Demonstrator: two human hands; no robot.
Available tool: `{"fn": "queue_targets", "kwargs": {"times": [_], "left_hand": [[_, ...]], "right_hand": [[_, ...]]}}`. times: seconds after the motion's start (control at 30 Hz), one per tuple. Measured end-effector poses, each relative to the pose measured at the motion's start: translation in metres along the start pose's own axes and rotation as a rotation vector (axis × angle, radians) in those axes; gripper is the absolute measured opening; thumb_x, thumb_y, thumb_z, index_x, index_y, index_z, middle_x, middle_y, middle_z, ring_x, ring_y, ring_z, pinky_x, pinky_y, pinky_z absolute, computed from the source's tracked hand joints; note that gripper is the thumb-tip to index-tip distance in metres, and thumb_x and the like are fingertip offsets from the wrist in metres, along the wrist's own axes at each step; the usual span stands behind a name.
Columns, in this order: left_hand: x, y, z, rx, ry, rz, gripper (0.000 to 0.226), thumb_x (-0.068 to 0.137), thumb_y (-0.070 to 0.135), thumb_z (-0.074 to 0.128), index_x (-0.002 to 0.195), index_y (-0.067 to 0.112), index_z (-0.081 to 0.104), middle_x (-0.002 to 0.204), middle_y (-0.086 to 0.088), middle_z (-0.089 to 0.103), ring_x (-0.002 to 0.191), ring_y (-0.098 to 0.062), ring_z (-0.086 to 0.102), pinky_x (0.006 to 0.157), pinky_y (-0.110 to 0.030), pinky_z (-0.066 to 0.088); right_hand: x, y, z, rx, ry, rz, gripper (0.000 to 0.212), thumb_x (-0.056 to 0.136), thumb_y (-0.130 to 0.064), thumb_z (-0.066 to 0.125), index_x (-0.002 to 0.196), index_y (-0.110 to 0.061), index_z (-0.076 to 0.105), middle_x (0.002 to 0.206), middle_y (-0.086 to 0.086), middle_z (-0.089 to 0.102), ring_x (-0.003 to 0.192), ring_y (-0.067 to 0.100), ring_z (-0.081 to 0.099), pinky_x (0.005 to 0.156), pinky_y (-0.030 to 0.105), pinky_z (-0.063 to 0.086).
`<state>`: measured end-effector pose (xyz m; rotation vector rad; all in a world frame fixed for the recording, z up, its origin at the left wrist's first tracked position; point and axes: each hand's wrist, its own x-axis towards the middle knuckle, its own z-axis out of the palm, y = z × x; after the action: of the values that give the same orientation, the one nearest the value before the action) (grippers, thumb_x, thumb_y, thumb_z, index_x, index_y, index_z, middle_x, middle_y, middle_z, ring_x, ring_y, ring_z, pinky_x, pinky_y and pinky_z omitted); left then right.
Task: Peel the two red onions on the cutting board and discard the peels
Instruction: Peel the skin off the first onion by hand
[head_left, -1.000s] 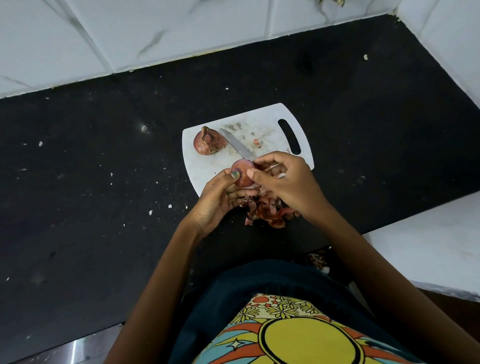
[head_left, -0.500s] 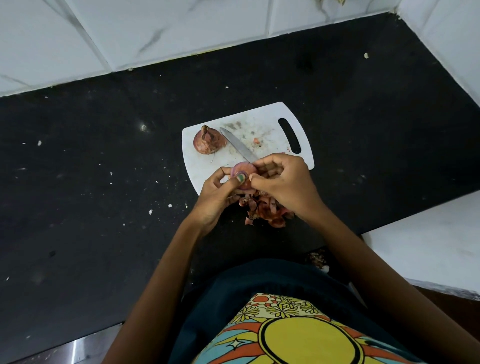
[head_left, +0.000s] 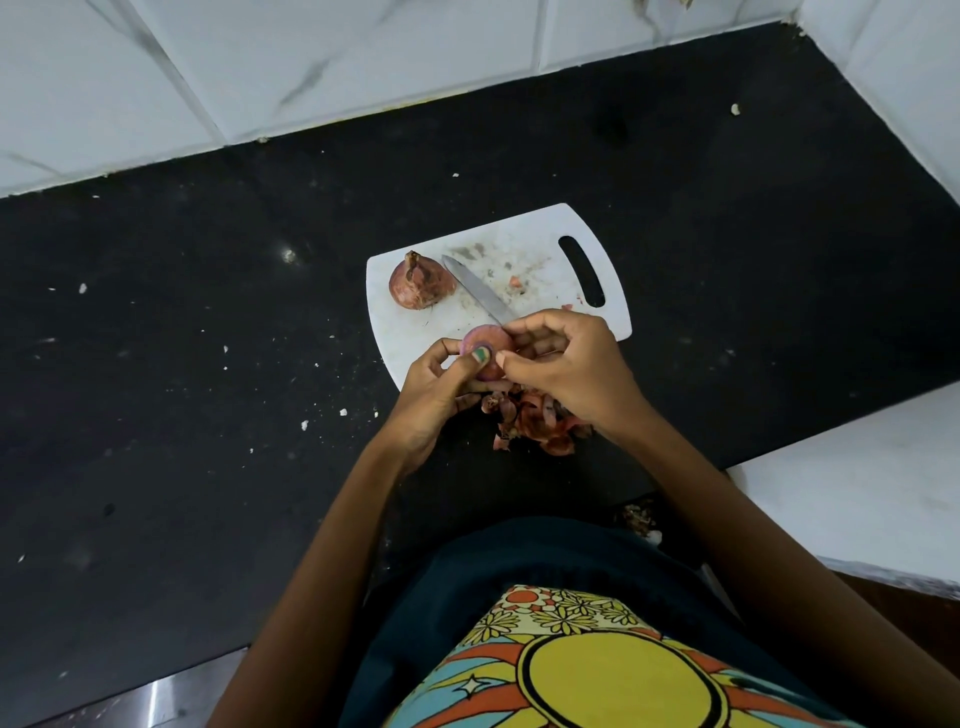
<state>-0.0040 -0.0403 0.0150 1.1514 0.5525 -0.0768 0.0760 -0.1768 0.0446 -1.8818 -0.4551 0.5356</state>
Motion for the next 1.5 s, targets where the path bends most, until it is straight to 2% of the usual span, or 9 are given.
{"fn": "queue_targets", "kwargs": {"times": [0.37,0.53,0.67,0.9,1.03,1.17,1.3,1.4,1.5], "left_hand": [[0.003,-0.004,0.0,0.033,0.002,-0.001,0.007,0.096,0.019,0.054,0.09,0.016,0.052,0.075,0.004,0.073,0.072,-0.009,0.069,0.063,-0.016,0.05],[0.003,-0.005,-0.002,0.022,0.0,-0.005,0.004,0.095,0.022,0.055,0.093,0.019,0.053,0.081,0.002,0.075,0.08,-0.012,0.072,0.064,-0.016,0.05],[0.003,-0.005,-0.004,0.039,-0.012,0.002,0.005,0.095,0.023,0.055,0.095,0.019,0.052,0.082,0.004,0.075,0.083,-0.011,0.071,0.066,-0.015,0.05],[0.004,-0.006,-0.004,0.08,-0.013,0.033,0.005,0.093,0.021,0.058,0.093,0.019,0.053,0.081,0.005,0.074,0.082,-0.008,0.069,0.074,-0.019,0.049],[0.004,-0.005,0.0,0.069,-0.031,0.04,0.005,0.094,0.018,0.056,0.091,0.018,0.052,0.078,0.005,0.074,0.078,-0.007,0.069,0.07,-0.017,0.05],[0.005,-0.009,-0.004,0.098,0.001,0.033,0.008,0.091,0.022,0.06,0.092,0.019,0.053,0.079,0.004,0.074,0.081,-0.007,0.07,0.078,-0.023,0.048],[0.005,-0.011,-0.01,0.093,-0.013,0.032,0.015,0.084,0.024,0.066,0.093,0.017,0.055,0.082,0.001,0.075,0.085,-0.012,0.07,0.086,-0.028,0.051],[0.005,-0.013,-0.01,0.086,-0.021,0.044,0.009,0.09,0.012,0.062,0.091,0.015,0.054,0.079,0.0,0.074,0.08,-0.011,0.07,0.081,-0.024,0.053],[0.006,-0.014,-0.011,0.089,-0.027,0.05,0.011,0.088,0.011,0.064,0.09,0.015,0.053,0.079,0.0,0.074,0.079,-0.011,0.07,0.08,-0.024,0.054]], "right_hand": [[0.005,0.004,-0.003,-0.037,0.08,-0.009,0.021,0.077,0.002,0.067,0.095,-0.008,0.073,0.081,-0.002,0.072,0.074,0.009,0.07,0.07,0.02,0.056],[0.003,0.003,-0.005,0.025,-0.002,0.009,0.023,0.08,-0.009,0.074,0.102,-0.005,0.072,0.092,-0.001,0.072,0.085,0.011,0.07,0.079,0.024,0.057],[0.002,0.003,-0.002,0.102,-0.016,0.026,0.026,0.079,-0.009,0.075,0.104,-0.001,0.07,0.094,0.005,0.072,0.086,0.013,0.07,0.077,0.022,0.056],[0.004,0.003,-0.002,0.112,0.019,0.049,0.02,0.077,-0.001,0.074,0.097,-0.001,0.071,0.084,0.004,0.072,0.072,0.006,0.069,0.065,0.017,0.054],[0.005,0.005,-0.004,0.075,0.102,0.04,0.018,0.076,0.005,0.068,0.089,-0.006,0.073,0.077,-0.001,0.071,0.066,0.002,0.066,0.062,0.014,0.052],[0.002,0.004,-0.006,0.106,0.022,0.057,0.017,0.08,-0.003,0.073,0.096,-0.005,0.072,0.083,-0.003,0.071,0.075,0.005,0.069,0.07,0.016,0.055],[0.001,0.006,-0.004,0.115,-0.025,0.075,0.024,0.075,-0.008,0.079,0.098,-0.005,0.071,0.087,-0.001,0.072,0.074,0.0,0.067,0.068,0.012,0.051],[0.003,0.009,-0.003,0.091,-0.012,0.084,0.024,0.073,-0.009,0.08,0.095,-0.002,0.072,0.086,0.004,0.073,0.072,0.003,0.068,0.066,0.015,0.051],[0.004,0.01,-0.005,0.075,-0.019,0.088,0.025,0.072,-0.008,0.081,0.094,-0.001,0.072,0.085,0.005,0.073,0.07,0.005,0.068,0.065,0.017,0.052]]}}
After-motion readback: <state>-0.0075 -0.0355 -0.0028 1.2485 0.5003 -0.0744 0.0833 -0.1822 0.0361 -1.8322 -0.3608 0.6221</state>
